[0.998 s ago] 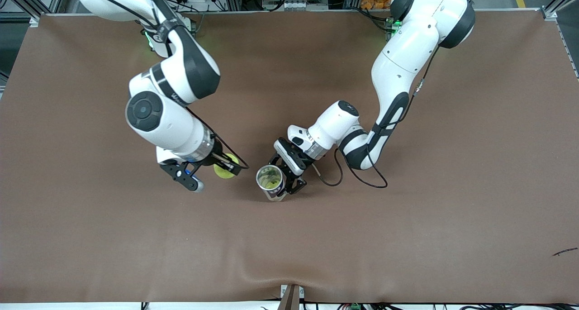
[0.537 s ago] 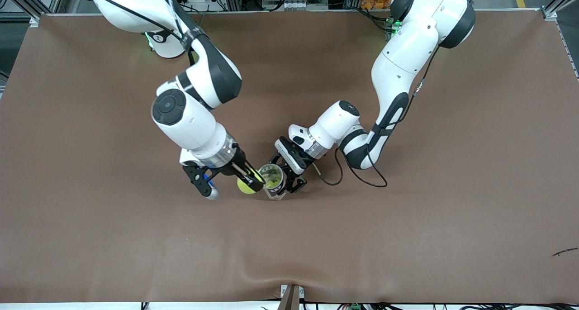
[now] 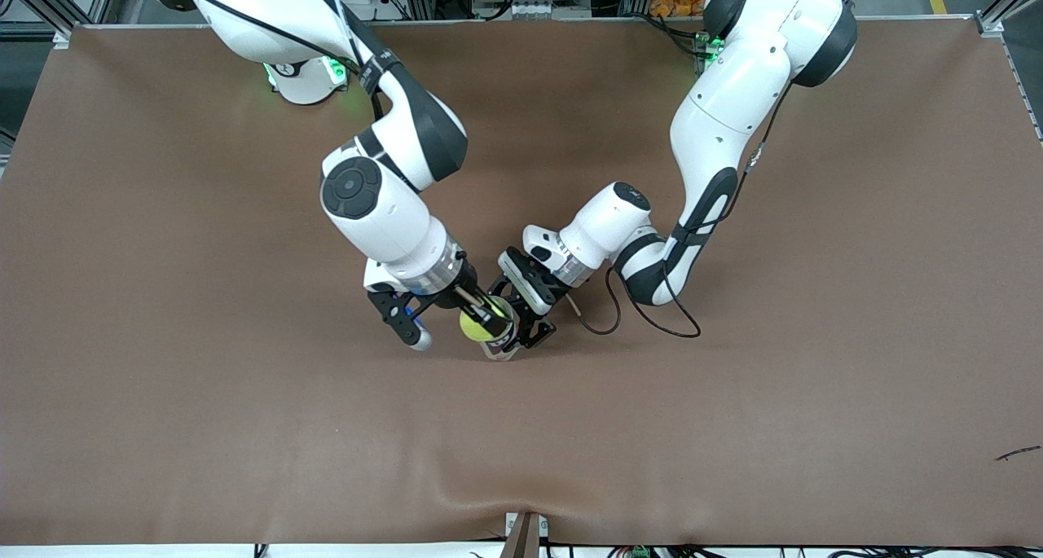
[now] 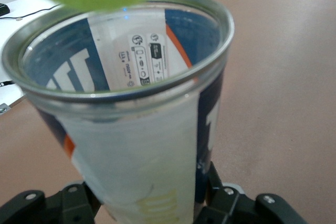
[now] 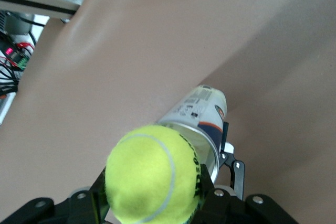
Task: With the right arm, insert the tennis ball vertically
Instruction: 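Carry the second ball over the can and release it inside, then withdraw the right gripper while the left gripper releases the can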
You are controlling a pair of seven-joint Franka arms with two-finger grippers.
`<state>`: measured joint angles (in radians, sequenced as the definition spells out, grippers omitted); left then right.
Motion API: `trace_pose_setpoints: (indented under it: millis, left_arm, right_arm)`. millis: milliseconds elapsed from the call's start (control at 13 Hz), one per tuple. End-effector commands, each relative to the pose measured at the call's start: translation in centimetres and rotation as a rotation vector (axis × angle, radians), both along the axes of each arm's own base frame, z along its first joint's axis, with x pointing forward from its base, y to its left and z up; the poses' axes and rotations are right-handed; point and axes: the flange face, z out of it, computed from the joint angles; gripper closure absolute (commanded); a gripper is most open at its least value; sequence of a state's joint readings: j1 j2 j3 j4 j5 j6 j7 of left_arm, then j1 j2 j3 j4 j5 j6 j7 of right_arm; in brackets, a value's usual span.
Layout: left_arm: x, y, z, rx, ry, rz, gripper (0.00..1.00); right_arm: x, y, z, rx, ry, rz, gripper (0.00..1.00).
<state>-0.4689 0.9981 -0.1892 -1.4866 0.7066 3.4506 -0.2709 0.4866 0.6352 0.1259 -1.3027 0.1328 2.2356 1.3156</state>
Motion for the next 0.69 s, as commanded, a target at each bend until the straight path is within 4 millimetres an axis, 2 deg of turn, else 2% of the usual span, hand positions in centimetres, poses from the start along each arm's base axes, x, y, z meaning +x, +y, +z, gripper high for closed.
trace_pose_setpoints:
  millis: [0, 154, 384, 614]
  left_arm:
    - [-0.1, 0.1, 0.2, -0.001, -0.023, -0.021, 0.24]
    - [0.0, 0.2, 0.2, -0.002, -0.024, -0.019, 0.24]
    - [0.0, 0.4, 0.1, 0.002, -0.021, -0.018, 0.24]
    - [0.0, 0.4, 0.2, 0.0, -0.022, -0.019, 0.24]
  right_arm:
    - [-0.1, 0.5, 0.1, -0.001, 0.012, -0.008, 0.48]
    - [-0.1, 0.4, -0.1, -0.003, 0.017, -0.013, 0.0]
    - [0.1, 0.1, 0.0, -0.003, 0.015, -0.016, 0.0]
    - [0.6, -1.0, 0.3, -0.014, 0.021, -0.023, 0.0]
